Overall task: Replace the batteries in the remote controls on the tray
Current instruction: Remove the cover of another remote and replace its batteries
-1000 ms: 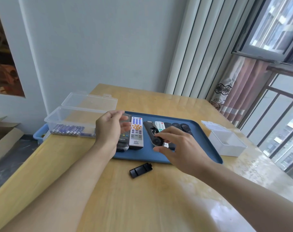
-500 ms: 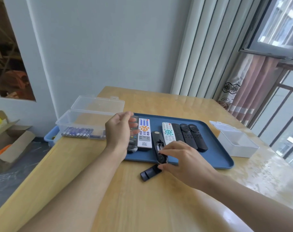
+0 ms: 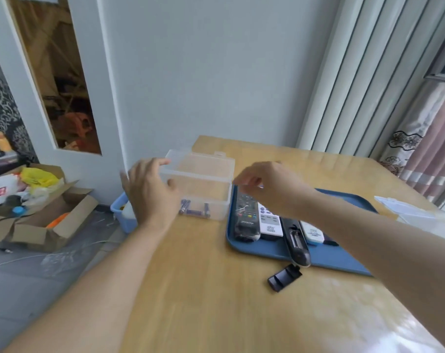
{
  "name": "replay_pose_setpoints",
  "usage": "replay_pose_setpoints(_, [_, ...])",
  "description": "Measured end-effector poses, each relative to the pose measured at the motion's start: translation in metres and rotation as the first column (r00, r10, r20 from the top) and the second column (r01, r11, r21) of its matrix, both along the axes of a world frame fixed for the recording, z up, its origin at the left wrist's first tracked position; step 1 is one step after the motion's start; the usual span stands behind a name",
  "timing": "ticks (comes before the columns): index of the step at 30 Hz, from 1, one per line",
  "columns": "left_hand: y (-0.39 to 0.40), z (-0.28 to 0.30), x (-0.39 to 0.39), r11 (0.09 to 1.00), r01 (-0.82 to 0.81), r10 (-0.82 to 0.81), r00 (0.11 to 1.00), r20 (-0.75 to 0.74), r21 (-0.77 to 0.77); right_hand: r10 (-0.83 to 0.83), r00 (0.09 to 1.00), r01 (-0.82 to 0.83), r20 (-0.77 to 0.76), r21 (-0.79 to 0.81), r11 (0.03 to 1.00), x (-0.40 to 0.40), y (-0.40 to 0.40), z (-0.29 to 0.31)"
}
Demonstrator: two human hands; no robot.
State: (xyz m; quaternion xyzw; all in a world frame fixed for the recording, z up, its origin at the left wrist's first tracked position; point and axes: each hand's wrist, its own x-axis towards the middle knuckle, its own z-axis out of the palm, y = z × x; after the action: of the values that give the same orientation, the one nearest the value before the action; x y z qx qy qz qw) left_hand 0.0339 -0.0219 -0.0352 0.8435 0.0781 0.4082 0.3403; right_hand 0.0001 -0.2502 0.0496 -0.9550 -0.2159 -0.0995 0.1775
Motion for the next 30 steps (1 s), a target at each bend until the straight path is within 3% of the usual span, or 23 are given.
replay_pose_setpoints(3, [0.006, -0.004, 0.003, 0.985, 0.014, -0.032, 0.995, -0.099, -0.170, 0.024, 0.996, -0.033, -0.083, -0.104, 0.994, 0.034, 0.040, 0.001])
replay_pose_setpoints(5, [0.005, -0.009, 0.003, 0.979, 0.053, -0.073, 0.993, -0.097, -0.198, 0.028, 0.986, -0.063, -0.167, -0.210, 0.976, 0.052, 0.063, -0.004])
replay_pose_setpoints(9, [0.003, -0.015, 0.005, 0.958, 0.106, -0.144, 0.982, -0.125, -0.267, -0.044, 0.952, -0.127, -0.301, -0.523, 0.843, 0.075, 0.094, -0.014])
replay_pose_setpoints(11, [0.004, -0.016, 0.005, 0.937, 0.117, -0.162, 0.980, -0.115, -0.328, -0.094, 0.934, -0.138, -0.346, -0.588, 0.797, 0.081, 0.102, -0.016])
replay_pose_setpoints(17, [0.003, -0.007, 0.004, 0.794, 0.114, -0.172, 0.984, -0.040, -0.597, -0.040, 0.941, -0.167, -0.336, -0.563, 0.809, 0.082, 0.103, -0.016])
replay_pose_setpoints(20, [0.001, -0.004, 0.003, 0.765, 0.100, -0.167, 0.985, -0.047, -0.636, -0.046, 0.941, -0.144, -0.335, -0.518, 0.843, 0.085, 0.100, -0.015])
replay_pose_setpoints(24, [0.000, -0.004, 0.003, 0.751, 0.100, -0.161, 0.986, -0.035, -0.653, -0.054, 0.893, -0.129, -0.447, -0.369, 0.920, 0.088, 0.094, -0.017])
replay_pose_setpoints(30, [0.000, -0.001, 0.005, 0.712, 0.083, -0.136, 0.990, -0.021, -0.697, -0.029, 0.879, -0.133, -0.476, -0.303, 0.944, 0.090, 0.093, -0.021])
